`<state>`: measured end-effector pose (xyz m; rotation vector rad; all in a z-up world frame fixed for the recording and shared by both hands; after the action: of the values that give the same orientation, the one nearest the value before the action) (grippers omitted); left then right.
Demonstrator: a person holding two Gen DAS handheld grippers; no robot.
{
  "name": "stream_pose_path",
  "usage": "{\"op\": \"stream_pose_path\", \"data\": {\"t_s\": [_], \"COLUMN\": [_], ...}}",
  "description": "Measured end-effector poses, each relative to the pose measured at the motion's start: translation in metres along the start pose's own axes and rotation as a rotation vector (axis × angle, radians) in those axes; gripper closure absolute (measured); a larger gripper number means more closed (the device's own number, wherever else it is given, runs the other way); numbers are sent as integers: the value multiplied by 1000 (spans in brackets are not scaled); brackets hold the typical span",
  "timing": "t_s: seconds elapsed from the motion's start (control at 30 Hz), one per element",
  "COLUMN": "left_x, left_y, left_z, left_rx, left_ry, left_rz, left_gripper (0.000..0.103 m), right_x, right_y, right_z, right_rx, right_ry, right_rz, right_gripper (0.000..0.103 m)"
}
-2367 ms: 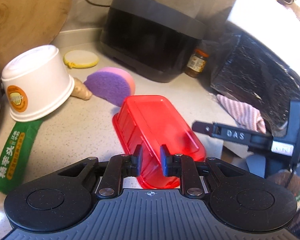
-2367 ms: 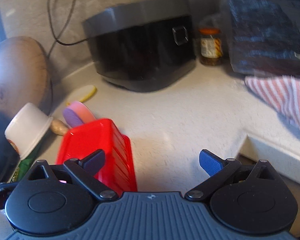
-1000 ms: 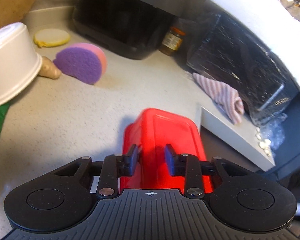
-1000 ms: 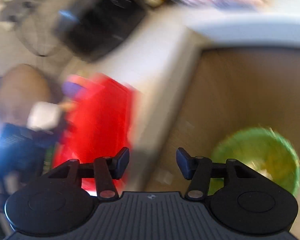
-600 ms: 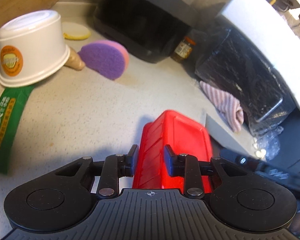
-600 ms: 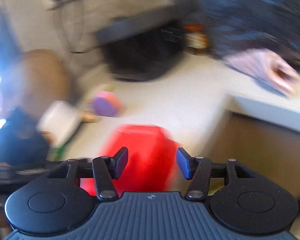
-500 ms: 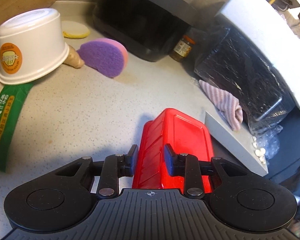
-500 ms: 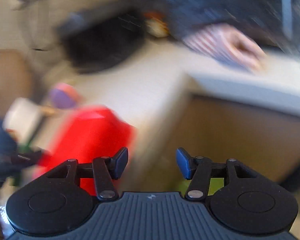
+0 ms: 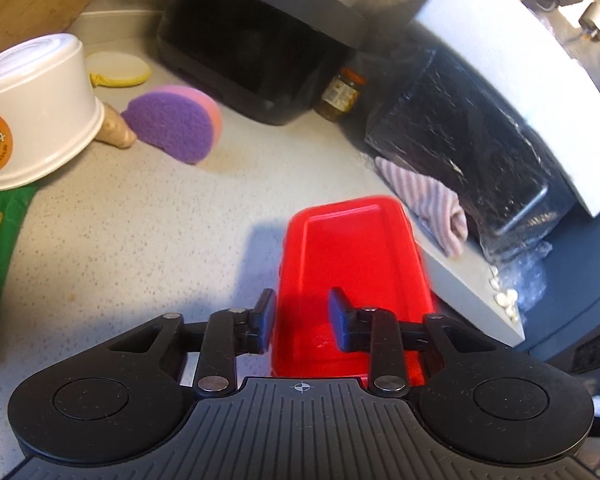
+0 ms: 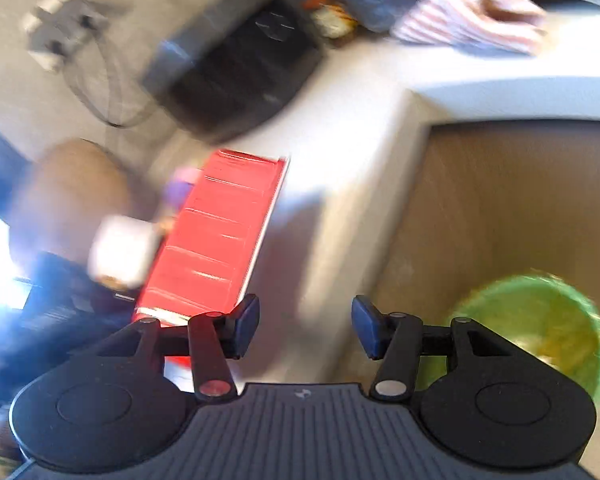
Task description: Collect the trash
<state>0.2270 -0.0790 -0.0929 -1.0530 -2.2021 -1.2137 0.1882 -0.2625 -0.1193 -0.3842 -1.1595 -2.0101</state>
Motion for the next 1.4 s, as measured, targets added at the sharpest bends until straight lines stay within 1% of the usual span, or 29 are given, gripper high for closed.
{"op": "stream_pose_path", "data": {"t_s": [0.03,0.07,0.13,0.2,0.27,0.4,0.47,0.57,0.63,0.67,0.73,0.8,0.83,0.87,0.93,1.0,1.07,1.13,1.2,1.27,1.33,1.37,1.4], "left_x": [-1,-2,-2,8,25,57,61,54,42,37,26,17,12,6,-4,-13,-19,-24,-23,-15,1,10,21], "left_y": [-1,-2,-5,0,9,26,29,24,18,14,8,5,4,2,-1,-5,-7,-11,-16,-19,-20,-20,-20], "left_z": [0,-1,2,13,24,28,22,9,-2,-7,-12,-12,-11,-11,-11,-12,-8,1,7,12,18,21,26], "left_rx": [-6,-17,-40,-16,23,48,49,37,10,-3,-36,-51,-53,-46,-32,-53,-72,-68,-49,-27,4,21,31], "left_ry": [-1,2,21,59,74,65,45,17,6,8,34,84,91,88,86,106,144,173,161,153,154,156,179], "left_rz": [10,19,27,-4,-49,-134,-142,-121,-92,-83,-79,-89,-86,-75,-52,-45,-39,-21,-2,-8,-39,-56,-83], "left_gripper": [73,75,75,75,75,75,75,75,75,75,75,75,75,75,75,74,74,74,74,75,78,79,80], "right_x": [2,2,0,-11,-25,-42,-43,-44,-38,-36,-23,-9,-5,-4,-9,-17,-24,-32,-41,-50,-60,-66,-72], "right_y": [7,14,30,38,45,43,44,50,58,64,75,81,82,80,71,59,50,44,38,34,31,30,28], "right_z": [10,22,48,75,95,119,127,122,113,107,88,64,53,42,27,15,10,10,17,25,39,47,58], "right_rx": [2,17,85,169,234,298,351,436,472,478,472,463,464,476,517,507,450,396,361,317,299,300,312], "right_ry": [38,67,85,83,86,79,56,-17,-75,-107,-185,-285,-343,-392,-461,-478,-447,-372,-225,-96,3,44,91], "right_rz": [-8,-14,-20,-12,-1,25,25,6,-19,-37,-88,-134,-141,-132,-81,-32,1,23,71,117,155,175,194], "right_gripper": [50,50,49,48,48,48,46,40,40,38,30,19,17,15,14,13,9,9,9,11,13,17,18]}}
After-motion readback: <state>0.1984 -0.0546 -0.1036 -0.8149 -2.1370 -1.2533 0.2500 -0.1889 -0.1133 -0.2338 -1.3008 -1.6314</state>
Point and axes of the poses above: each gripper's, at about its wrist camera, not at the fingertips, and x roughly against the way its jaws point, z to its left, y to its top, the point moved 8 cm from there along -x, roughly the way its jaws point, and after that the axes turned 10 degrees about x, right-handed, at the moved point
